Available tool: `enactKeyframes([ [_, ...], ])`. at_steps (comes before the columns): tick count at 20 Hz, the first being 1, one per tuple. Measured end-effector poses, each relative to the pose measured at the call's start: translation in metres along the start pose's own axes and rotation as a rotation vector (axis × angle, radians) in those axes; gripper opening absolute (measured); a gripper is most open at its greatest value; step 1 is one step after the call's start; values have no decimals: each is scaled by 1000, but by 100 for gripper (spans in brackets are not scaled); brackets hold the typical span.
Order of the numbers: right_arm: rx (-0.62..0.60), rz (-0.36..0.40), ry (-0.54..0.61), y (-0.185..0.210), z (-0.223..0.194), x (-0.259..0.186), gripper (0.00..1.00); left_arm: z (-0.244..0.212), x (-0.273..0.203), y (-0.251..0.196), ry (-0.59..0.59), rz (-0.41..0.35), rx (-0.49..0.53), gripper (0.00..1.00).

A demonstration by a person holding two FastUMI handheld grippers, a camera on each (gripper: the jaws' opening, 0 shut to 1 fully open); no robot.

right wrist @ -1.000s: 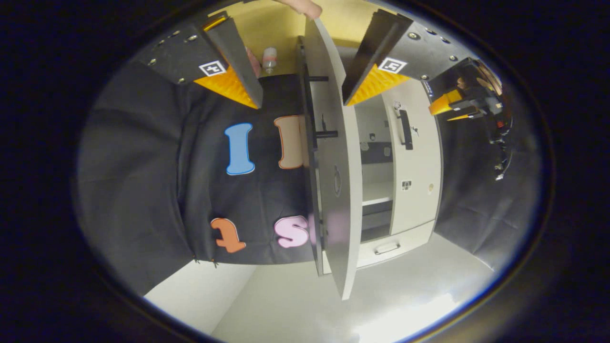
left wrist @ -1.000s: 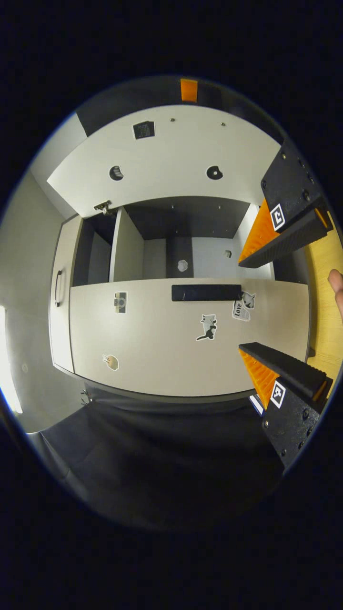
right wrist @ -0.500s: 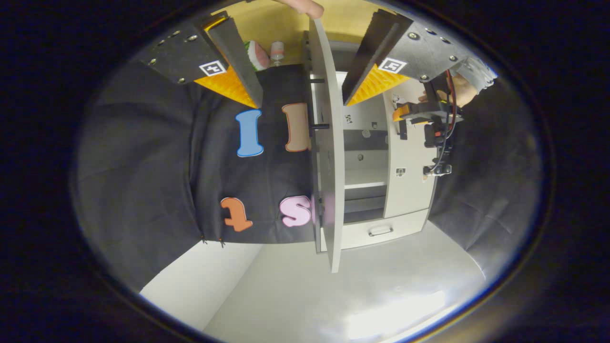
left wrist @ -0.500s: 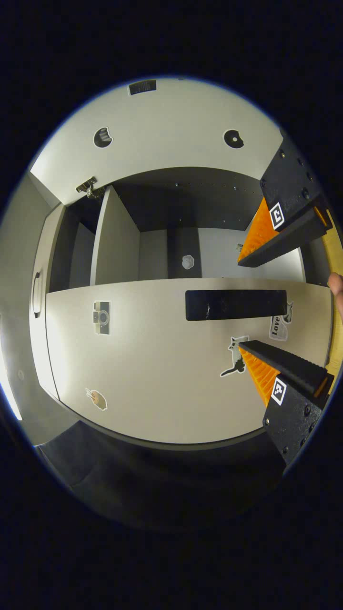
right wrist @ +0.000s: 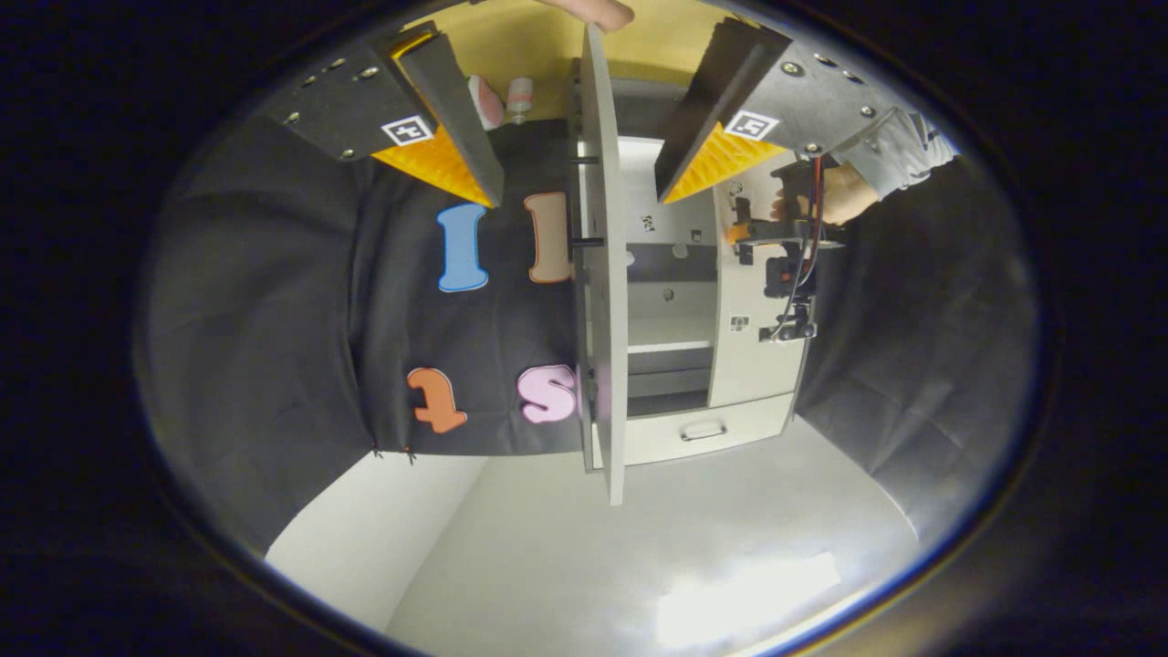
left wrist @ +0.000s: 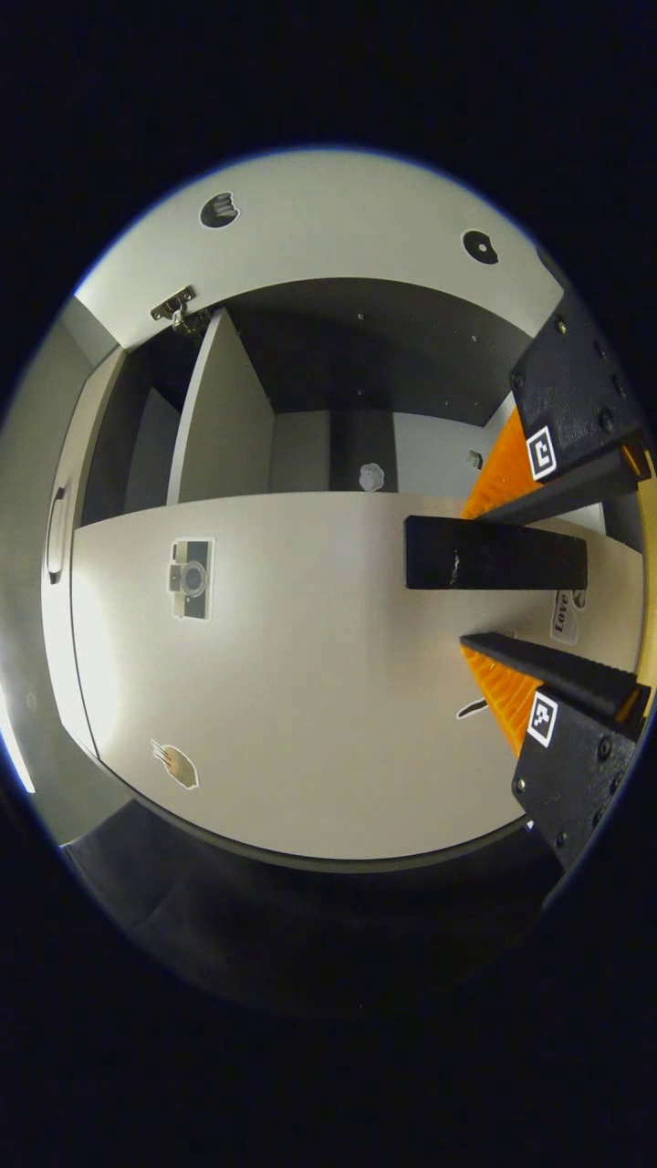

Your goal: Open the right door of the double-door shoe cabinet with the right hand, and open the left door with the left hand.

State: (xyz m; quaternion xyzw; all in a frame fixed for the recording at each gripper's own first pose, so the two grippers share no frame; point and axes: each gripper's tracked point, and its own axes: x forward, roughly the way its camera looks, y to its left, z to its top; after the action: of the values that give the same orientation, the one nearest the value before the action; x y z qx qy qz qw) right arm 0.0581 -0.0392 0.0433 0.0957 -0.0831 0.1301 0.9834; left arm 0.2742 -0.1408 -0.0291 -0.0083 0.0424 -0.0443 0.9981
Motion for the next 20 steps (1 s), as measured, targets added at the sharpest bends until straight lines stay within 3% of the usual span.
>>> enactKeyframes([
  [4, 16, -17, 8, -3, -4, -2, 100, -6, 1, -3, 58, 2, 86, 62],
  [6, 13, -11, 26, 2, -11, -1, 96, -9, 1, -9, 64, -16, 80, 58],
  [7, 8, -9, 34, 5, -13, -1, 96, -9, -1, -11, 65, -22, 77, 53],
  [8, 1, -6, 40, 8, -16, -4, 100, -9, 2, -12, 61, -23, 79, 34],
  [11, -10, 11, 59, 22, -24, -9, 96, -10, -5, -11, 76, -43, 56, 26],
  [12, -10, 20, 59, 25, -25, -7, 100, -10, -9, -12, 81, -56, 53, 23],
  [20, -14, 14, 57, 43, -27, -8, 100, -6, -56, 0, 79, -109, 74, 21],
])
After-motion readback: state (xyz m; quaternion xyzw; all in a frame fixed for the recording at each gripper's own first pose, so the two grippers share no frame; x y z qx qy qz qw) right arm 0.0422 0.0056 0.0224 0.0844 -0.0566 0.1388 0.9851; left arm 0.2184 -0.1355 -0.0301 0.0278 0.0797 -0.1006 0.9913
